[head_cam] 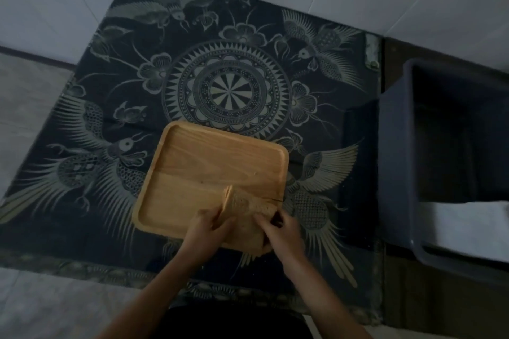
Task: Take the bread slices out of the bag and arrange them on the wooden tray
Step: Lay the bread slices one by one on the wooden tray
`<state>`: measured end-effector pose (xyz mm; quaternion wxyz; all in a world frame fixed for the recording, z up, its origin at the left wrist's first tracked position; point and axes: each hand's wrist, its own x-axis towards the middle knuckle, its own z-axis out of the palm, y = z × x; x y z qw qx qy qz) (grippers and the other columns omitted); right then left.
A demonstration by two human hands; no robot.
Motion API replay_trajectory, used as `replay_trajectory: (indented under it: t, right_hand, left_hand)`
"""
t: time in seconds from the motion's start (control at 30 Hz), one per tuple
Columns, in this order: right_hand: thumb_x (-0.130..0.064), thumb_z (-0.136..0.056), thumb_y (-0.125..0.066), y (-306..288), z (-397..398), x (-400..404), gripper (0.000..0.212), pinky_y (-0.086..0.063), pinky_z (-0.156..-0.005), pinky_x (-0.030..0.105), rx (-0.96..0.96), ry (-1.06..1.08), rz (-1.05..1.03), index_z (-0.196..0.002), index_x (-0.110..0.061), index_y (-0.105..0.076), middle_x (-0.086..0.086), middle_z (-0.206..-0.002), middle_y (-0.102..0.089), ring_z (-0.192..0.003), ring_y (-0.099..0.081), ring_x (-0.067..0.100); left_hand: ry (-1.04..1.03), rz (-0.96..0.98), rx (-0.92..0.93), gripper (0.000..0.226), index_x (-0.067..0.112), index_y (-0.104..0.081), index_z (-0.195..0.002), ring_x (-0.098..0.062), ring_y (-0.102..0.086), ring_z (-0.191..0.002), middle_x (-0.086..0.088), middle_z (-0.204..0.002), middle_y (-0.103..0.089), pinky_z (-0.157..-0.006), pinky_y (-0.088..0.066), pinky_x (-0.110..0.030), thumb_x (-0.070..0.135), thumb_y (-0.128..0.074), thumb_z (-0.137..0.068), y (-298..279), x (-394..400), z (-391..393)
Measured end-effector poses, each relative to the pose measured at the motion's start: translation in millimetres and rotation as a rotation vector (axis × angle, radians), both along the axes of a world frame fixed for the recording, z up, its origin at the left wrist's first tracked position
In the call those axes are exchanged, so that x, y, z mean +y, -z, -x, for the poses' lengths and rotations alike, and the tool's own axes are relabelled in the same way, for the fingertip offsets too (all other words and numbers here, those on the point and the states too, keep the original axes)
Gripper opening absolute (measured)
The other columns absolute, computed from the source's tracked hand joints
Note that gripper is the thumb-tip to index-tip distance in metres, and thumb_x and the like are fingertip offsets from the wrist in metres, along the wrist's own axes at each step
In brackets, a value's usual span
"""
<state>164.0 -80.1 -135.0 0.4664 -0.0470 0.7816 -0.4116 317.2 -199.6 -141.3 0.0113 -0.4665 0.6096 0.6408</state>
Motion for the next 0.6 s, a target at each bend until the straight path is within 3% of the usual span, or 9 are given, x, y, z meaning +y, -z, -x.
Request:
replay_trajectory:
  t: [0.13, 0.23, 0.4, 0.5, 0.6]
  right_hand:
    - [-0.042, -0.083, -0.08, -1, -3, -4, 0.019, -0.061, -0.072, 0.024, 0.067, 0.074, -0.004, -0.101, -0.039, -0.076, -0.018, -0.094, -0.078, -0.087, -0.073, 0.002]
    - [-0.045, -0.084, -0.078, -2, -7, -6, 0.029, -0.06, -0.078, 0.028, 0.121, 0.08, -0.027, -0.111, -0.036, -0.074, -0.015, -0.101, -0.076, -0.094, -0.071, 0.004]
    - [-0.045, -0.086, -0.075, -5, -13, -7, 0.027, -0.056, -0.078, 0.028, 0.195, 0.072, -0.097, -0.111, -0.036, -0.072, -0.017, -0.103, -0.072, -0.097, -0.067, 0.005]
    - [-0.046, -0.086, -0.075, -4, -17, -4, 0.024, -0.055, -0.079, 0.029, 0.286, 0.08, -0.118, -0.107, -0.035, -0.071, -0.018, -0.101, -0.071, -0.097, -0.067, 0.005]
    - [-0.053, -0.086, -0.074, -5, -21, 1, 0.035, -0.06, -0.085, 0.036, 0.318, 0.119, -0.108, -0.111, -0.029, -0.074, -0.013, -0.103, -0.072, -0.097, -0.068, 0.006]
  left_hand:
    - [0.112, -0.038, -0.025, 0.036, 0.016, -0.068, -0.126, -0.013, -0.073, -0.095, 0.002, -0.106, -0.076, -0.084, -0.061, -0.036, 0.036, -0.063, -0.096, 0, -13, 1]
    - [0.211, -0.046, -0.046, 0.035, 0.015, -0.068, -0.124, -0.016, -0.071, -0.096, -0.001, -0.107, -0.074, -0.085, -0.06, -0.038, 0.035, -0.063, -0.096, -3, -22, 1]
    - [0.286, 0.0, -0.056, 0.036, 0.018, -0.062, -0.124, -0.001, -0.062, -0.083, 0.012, -0.097, -0.064, -0.058, -0.048, -0.011, 0.033, -0.069, -0.092, -6, -36, 2]
    - [0.229, -0.006, -0.08, 0.034, 0.026, -0.053, -0.117, -0.011, -0.064, -0.087, 0.005, -0.1, -0.062, -0.063, -0.052, -0.022, 0.032, -0.072, -0.09, -4, -39, 1]
    - [0.184, 0.056, -0.079, 0.024, 0.028, -0.059, -0.106, -0.013, -0.066, -0.083, 0.005, -0.097, -0.063, -0.064, -0.056, -0.029, 0.027, -0.074, -0.088, -3, -38, -2]
